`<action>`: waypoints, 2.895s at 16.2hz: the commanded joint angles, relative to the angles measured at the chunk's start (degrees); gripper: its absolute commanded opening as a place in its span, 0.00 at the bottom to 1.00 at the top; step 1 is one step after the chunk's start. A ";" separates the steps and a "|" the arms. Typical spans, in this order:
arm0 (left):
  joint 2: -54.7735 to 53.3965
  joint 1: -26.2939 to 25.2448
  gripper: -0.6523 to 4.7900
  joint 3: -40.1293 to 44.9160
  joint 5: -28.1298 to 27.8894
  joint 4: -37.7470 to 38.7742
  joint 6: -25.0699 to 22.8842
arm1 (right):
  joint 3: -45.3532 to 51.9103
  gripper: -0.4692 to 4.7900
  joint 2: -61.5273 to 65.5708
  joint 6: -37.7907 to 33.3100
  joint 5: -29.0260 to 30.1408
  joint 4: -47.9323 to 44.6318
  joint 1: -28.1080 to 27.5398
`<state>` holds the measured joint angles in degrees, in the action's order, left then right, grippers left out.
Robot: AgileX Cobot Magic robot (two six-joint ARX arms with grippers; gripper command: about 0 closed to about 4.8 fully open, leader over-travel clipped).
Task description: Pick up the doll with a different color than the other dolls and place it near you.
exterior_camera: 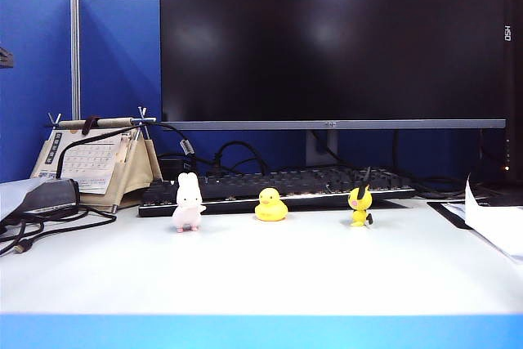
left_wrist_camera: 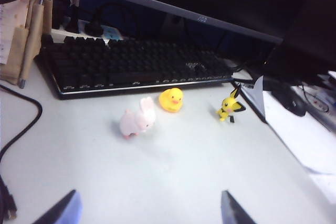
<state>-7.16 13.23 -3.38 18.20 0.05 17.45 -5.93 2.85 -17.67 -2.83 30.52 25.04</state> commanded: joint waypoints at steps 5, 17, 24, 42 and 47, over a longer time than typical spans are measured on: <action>-0.04 -0.11 0.76 -1.20 -7.76 -25.03 8.94 | 0.35 0.37 0.04 0.15 -0.04 0.48 0.09; -0.52 -0.11 0.76 -7.54 2.21 -30.75 24.17 | 0.35 0.37 0.04 0.15 -0.04 0.48 0.09; -0.61 -0.11 0.76 -7.39 1.62 -25.31 24.55 | 0.35 0.37 0.04 0.15 -0.07 0.48 0.07; -84.52 16.26 1.00 -26.40 -18.64 -49.40 -2.51 | 0.35 0.37 0.02 0.15 -0.04 0.48 0.07; -88.04 16.26 1.00 -30.88 -21.49 -44.28 -2.27 | 0.35 0.37 0.02 0.15 -0.04 0.48 0.09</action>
<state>-94.76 29.45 -33.39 -2.66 -45.39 14.96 -5.93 2.85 -17.67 -2.83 30.55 25.04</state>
